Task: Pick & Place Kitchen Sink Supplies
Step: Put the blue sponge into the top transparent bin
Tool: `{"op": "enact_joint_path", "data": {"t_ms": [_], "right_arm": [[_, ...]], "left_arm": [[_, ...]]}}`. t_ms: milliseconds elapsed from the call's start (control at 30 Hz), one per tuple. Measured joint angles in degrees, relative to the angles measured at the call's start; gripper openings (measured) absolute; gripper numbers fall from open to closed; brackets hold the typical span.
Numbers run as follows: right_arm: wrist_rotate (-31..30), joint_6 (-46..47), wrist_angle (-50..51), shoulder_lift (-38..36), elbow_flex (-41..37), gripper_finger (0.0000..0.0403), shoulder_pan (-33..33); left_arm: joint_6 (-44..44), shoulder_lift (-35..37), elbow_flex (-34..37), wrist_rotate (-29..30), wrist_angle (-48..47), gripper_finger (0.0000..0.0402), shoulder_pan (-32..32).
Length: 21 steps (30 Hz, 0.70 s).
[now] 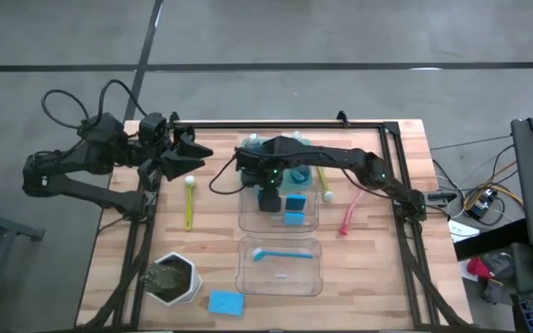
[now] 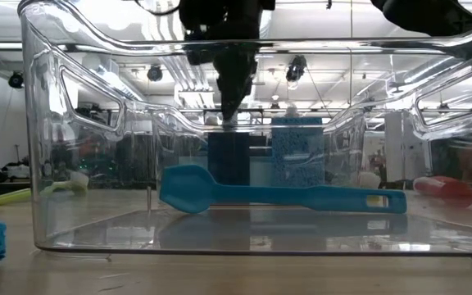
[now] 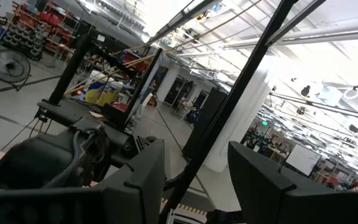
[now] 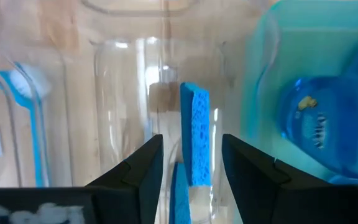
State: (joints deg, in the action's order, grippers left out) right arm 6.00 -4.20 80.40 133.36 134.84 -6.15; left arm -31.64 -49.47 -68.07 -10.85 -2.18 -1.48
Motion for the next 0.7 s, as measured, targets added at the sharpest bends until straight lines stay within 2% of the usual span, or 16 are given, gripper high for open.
{"op": "enact_joint_path", "data": {"t_ms": [167, 433, 700], "right_arm": [[-0.17, 2.14, -1.31, -2.4, -0.01, 0.0162, 0.0], [-0.17, 7.68, -4.93, -7.97, 0.12, 0.0162, 0.0], [-0.92, 13.08, -10.44, -14.13, 0.14, 0.0162, -0.11]], "left_arm": [[-0.22, 0.0, 0.0, -0.22, -0.7, 0.0167, 0.0], [-2.25, 0.0, 0.0, -8.18, -7.4, 0.0167, 0.07], [-5.27, 0.13, 0.0, -13.69, -16.14, 0.0167, 0.83]]}}
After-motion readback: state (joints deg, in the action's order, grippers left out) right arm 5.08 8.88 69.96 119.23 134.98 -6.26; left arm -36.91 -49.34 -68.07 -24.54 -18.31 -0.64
